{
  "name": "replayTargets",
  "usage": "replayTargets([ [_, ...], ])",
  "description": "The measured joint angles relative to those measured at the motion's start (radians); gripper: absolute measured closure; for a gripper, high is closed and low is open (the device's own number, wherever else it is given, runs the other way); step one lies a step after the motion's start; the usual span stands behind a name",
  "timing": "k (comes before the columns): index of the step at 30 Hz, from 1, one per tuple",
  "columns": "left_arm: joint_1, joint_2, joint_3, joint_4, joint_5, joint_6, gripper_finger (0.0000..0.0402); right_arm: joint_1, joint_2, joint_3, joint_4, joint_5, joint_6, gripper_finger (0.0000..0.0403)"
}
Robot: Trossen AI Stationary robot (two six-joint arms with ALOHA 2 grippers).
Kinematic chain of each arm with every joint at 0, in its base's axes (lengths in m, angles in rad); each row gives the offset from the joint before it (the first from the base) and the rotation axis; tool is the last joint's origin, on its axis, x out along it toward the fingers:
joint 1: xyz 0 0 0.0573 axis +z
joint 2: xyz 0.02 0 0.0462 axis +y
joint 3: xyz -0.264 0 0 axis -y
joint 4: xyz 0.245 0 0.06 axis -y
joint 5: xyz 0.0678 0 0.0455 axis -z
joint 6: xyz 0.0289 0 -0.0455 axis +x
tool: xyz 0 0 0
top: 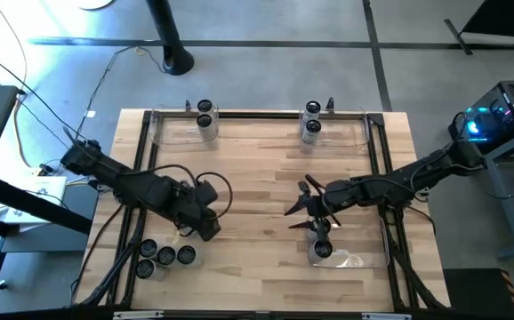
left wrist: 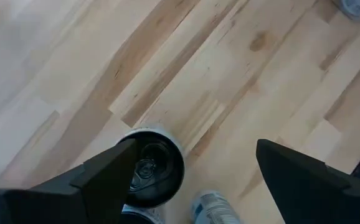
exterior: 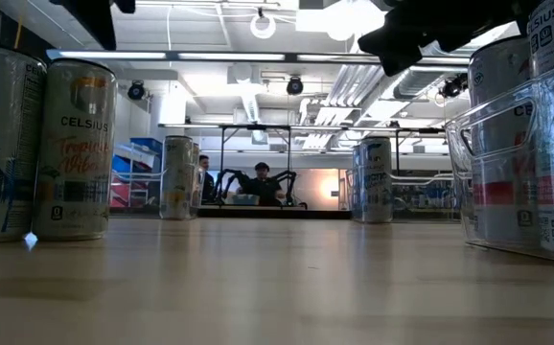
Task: Sort soda cans
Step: Put the white-yellow soda can into the top left transparent bin
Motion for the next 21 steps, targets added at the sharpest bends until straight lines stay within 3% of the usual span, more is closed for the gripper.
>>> replayTargets([
  [9,-0.004,0.033,0.0,-0.127,0.016,-0.007,0.0077,0.0,0.0,0.0,0.0,0.0,-0.021,0.0224],
  [21,0.01,0.035,0.001,-0.14,-0.007,-0.084,0.0077,0.0,0.0,0.0,-0.006,0.0,0.007,0.0224],
])
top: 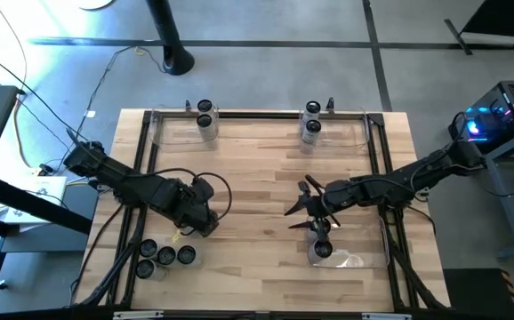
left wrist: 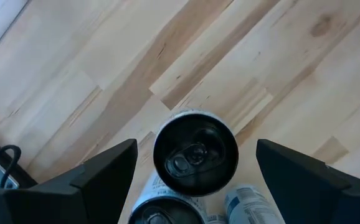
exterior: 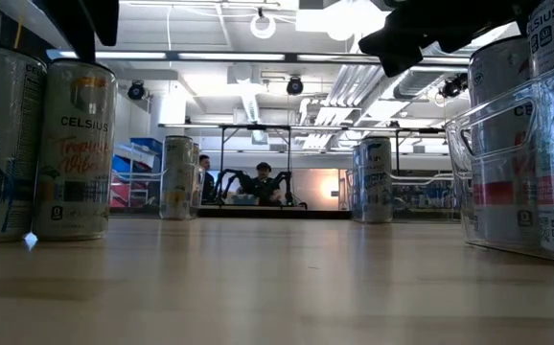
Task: Sort soda cans
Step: Put the white-yellow soda can into the top left transparent bin
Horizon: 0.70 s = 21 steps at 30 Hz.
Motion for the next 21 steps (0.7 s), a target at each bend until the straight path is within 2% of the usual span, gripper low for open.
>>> replayTargets([
  [12,0.048,0.032,0.0,0.004,0.077,-0.018,0.0077,0.0,0.0,0.0,0.0,-0.022,0.002,0.0224],
  [21,0.095,0.126,0.0,0.004,0.18,0.074,0.0077,0.0,0.0,0.0,-0.003,-0.023,0.0,0.0224],
])
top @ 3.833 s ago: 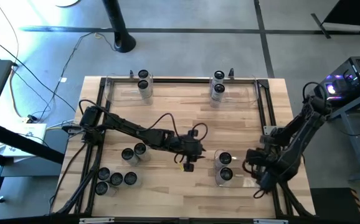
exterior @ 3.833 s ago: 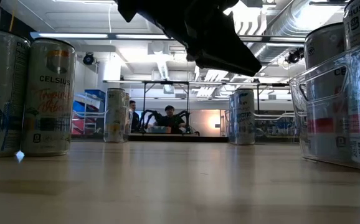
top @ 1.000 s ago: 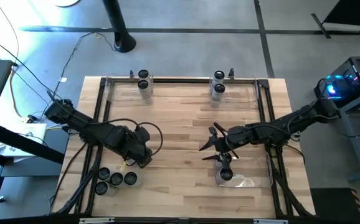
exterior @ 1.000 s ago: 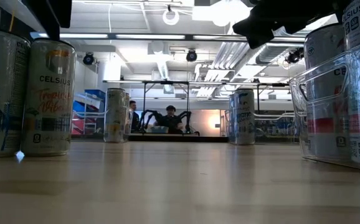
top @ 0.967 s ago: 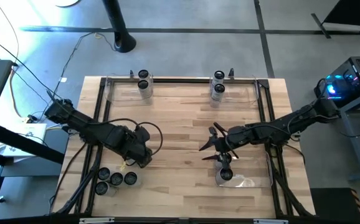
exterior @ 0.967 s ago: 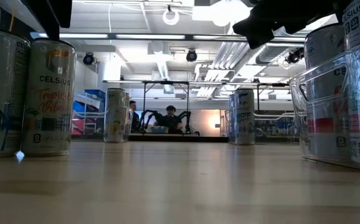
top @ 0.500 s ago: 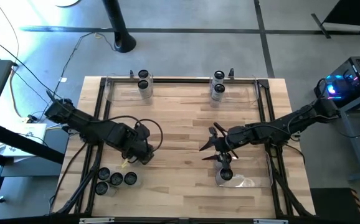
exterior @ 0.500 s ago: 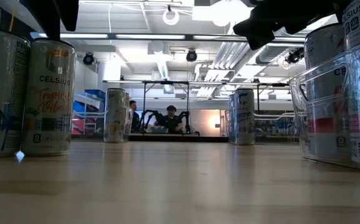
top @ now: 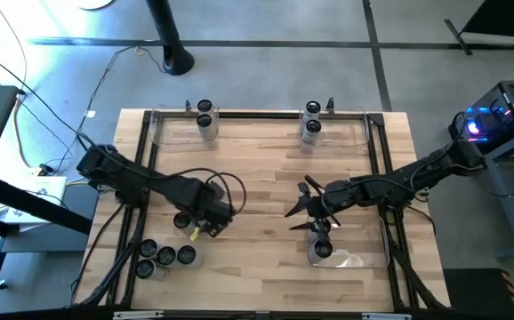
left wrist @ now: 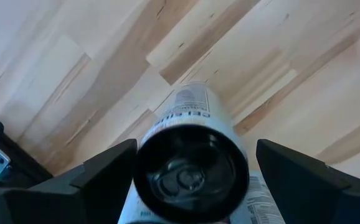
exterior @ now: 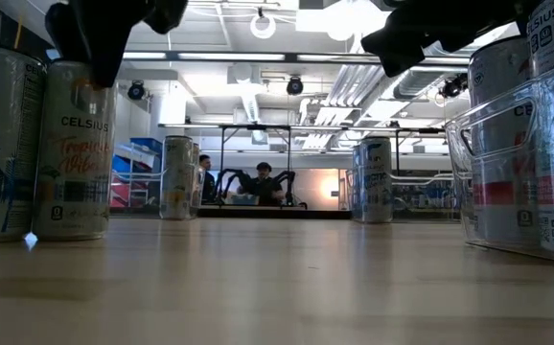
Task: Sort soda cans
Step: Put the white-yellow soda can into the top left transparent bin
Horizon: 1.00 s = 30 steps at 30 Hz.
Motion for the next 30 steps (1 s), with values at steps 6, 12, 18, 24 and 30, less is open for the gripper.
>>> replayTargets([
  [6,0.023,0.015,0.0,-0.001,0.038,0.065,0.0077,0.0,0.0,0.0,-0.004,0.0,-0.001,0.0224],
  [12,0.031,0.015,0.0,-0.015,0.065,0.121,0.0078,0.0,0.0,0.0,-0.006,0.0,-0.001,0.0224],
  [18,0.02,0.015,0.0,-0.017,0.058,0.268,0.0078,0.0,0.0,0.0,-0.008,0.0,-0.001,0.0224],
  [24,0.008,0.015,0.0,-0.018,0.029,0.286,0.0078,0.0,0.0,0.0,-0.008,0.0,-0.001,0.0224],
  [30,0.015,0.015,0.0,-0.035,0.058,0.251,0.0095,0.0,0.0,0.0,-0.008,0.001,0.001,0.0224],
])
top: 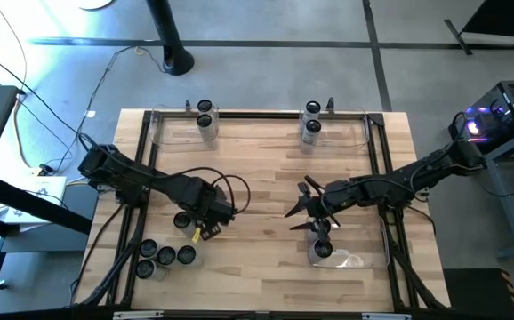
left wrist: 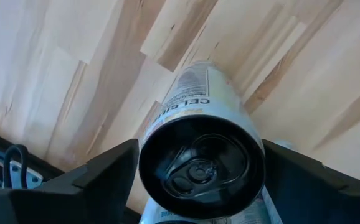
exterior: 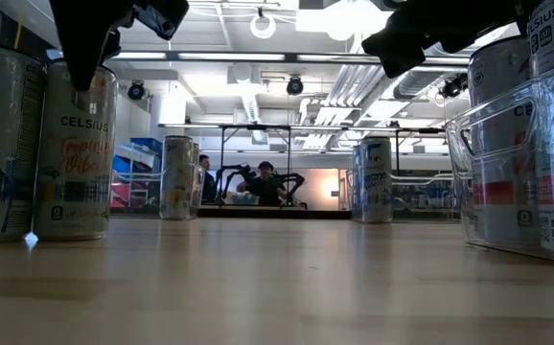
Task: Sort soda cans
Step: Put the white-yellow soda can into the top left transparent bin
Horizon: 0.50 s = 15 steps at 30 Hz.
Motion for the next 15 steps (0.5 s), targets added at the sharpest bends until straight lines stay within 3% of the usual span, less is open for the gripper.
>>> replayTargets([
  [6,0.001,-0.001,0.0,-0.002,0.002,0.046,0.0156,0.0,0.0,0.0,0.0,0.0,0.0,0.0224],
  [15,0.026,-0.002,0.01,-0.073,-0.004,0.189,0.0157,0.0,0.0,0.0,0.0,0.0,-0.002,0.0224],
])
